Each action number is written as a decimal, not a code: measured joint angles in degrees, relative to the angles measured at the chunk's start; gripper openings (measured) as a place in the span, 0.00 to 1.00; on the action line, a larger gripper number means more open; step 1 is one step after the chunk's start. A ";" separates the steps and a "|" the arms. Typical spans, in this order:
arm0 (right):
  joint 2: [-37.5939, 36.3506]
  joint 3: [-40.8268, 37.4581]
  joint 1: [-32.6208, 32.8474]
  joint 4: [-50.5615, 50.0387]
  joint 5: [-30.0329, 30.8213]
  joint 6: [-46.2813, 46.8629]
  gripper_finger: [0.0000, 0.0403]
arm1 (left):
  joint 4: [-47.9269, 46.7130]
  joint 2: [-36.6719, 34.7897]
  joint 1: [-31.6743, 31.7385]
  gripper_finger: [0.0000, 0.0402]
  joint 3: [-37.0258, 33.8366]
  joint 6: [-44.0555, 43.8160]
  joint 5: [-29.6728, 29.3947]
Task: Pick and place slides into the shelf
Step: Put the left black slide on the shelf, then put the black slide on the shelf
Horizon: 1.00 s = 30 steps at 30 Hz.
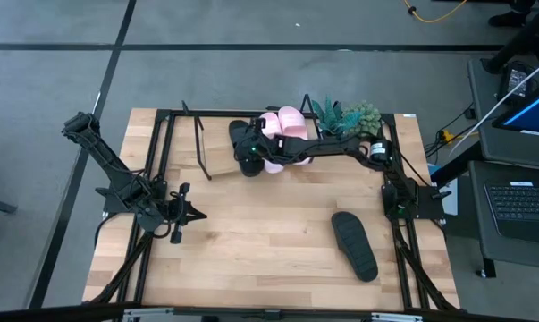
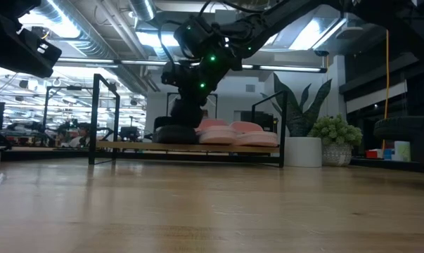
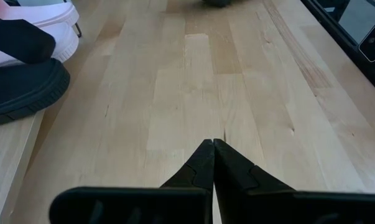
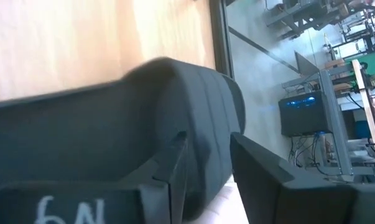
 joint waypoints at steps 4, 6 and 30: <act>0.00 0.00 1.08 -0.01 -0.14 -0.03 0.30 | 0.00 0.01 0.00 0.00 0.00 -0.01 0.00; 0.00 0.00 1.71 0.00 -0.15 -0.13 0.30 | 0.00 0.01 -0.01 0.00 0.01 -0.01 0.02; -0.98 36.75 11.78 -53.94 8.52 18.58 0.02 | -0.31 0.00 0.00 0.00 0.00 -0.61 0.00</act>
